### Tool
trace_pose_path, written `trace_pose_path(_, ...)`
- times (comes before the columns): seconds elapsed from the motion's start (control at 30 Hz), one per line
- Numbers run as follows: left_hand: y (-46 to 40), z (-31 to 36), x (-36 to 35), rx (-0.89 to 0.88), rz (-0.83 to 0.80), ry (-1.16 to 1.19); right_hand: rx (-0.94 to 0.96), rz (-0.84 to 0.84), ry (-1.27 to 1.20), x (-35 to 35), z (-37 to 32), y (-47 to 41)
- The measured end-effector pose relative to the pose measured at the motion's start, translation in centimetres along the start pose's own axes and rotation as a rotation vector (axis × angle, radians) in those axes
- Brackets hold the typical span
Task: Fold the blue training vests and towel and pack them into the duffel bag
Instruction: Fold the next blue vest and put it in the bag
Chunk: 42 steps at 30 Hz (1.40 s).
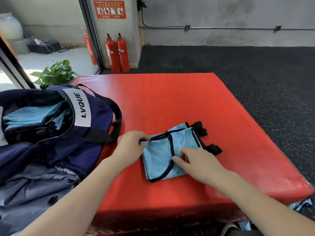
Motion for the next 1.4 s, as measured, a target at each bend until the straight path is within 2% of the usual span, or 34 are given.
trace_pose_path(0.17, 1.4, 0.7, -0.5, -0.009, -0.034, -0.001, -0.021, 0.104, 0.073, 1.9, 2.7, -1.2)
trace_pose_path(0.33, 3.4, 2.9, -1.6, -0.133, -0.103, 0.078, 0.019, 0.134, 0.008, 2.3, 3.5, -1.3)
trace_pose_path(0.4, 4.1, 3.7, -1.9, -0.174, -0.082, 0.072, 0.108, 0.160, -0.004, 2.1, 2.4, -0.8)
trace_pose_path(0.53, 4.8, 4.7, -1.7, -0.322, -0.025, -0.012, 0.219, 0.081, -0.051, 0.9, 0.8, -0.1)
trace_pose_path(0.8, 5.0, 5.0, -1.5, -0.440, -0.041, -0.044, 0.265, 0.058, -0.051, 0.5, 0.5, 0.4)
trace_pose_path(0.97, 5.1, 5.5, -0.4, -0.515, 0.107, -0.077, 0.316, 0.091, -0.075, 0.9, 0.1, 0.6)
trace_pose_path(1.1, 5.0, 5.4, -0.1, -0.510, 0.142, -0.060, 0.359, 0.076, -0.054, 0.9, -0.4, 0.9)
trace_pose_path(1.27, 4.8, 4.4, -1.5, -0.436, 0.001, -0.017, 0.358, 0.006, -0.012, 0.2, -0.1, 1.0)
trace_pose_path(1.4, 4.3, 3.8, -1.8, -0.373, -0.034, 0.032, 0.359, 0.017, -0.037, -0.1, 0.2, 0.7)
Point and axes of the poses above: each hand's wrist, its own y-axis away from the middle knuckle, its own x-axis out of the back of the hand, z = x × y, the point moved 6 cm from there along -y, towards the middle knuckle, and after that the axes turned 9 degrees about -y, right-handed, at the moved point
